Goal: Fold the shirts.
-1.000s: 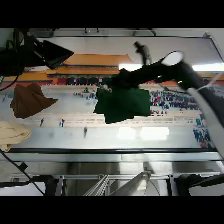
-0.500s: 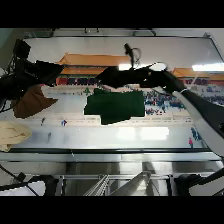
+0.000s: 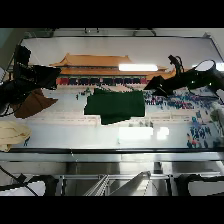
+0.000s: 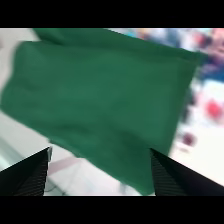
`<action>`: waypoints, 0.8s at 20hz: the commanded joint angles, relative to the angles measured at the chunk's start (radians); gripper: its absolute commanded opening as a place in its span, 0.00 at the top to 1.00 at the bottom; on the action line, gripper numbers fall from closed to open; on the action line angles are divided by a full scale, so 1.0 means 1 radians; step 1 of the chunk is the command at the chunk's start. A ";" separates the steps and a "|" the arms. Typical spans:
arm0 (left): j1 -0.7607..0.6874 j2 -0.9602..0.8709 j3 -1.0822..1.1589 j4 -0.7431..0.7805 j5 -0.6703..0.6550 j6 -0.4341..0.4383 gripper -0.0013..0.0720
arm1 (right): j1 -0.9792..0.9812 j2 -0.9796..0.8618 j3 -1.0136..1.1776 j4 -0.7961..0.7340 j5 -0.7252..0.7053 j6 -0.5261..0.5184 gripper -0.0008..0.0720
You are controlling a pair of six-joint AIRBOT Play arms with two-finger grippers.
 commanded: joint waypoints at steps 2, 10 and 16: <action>-0.002 0.001 -0.002 -0.010 -0.004 0.001 0.96 | -0.019 -0.074 -0.071 -0.068 -0.057 -0.003 0.01; -0.002 0.001 -0.002 -0.011 -0.004 0.002 0.96 | 0.111 -0.230 -0.071 0.255 -0.077 -0.122 0.01; -0.002 0.001 -0.002 -0.011 -0.021 0.002 0.96 | 0.108 -0.144 -0.008 0.393 -0.007 -0.170 0.96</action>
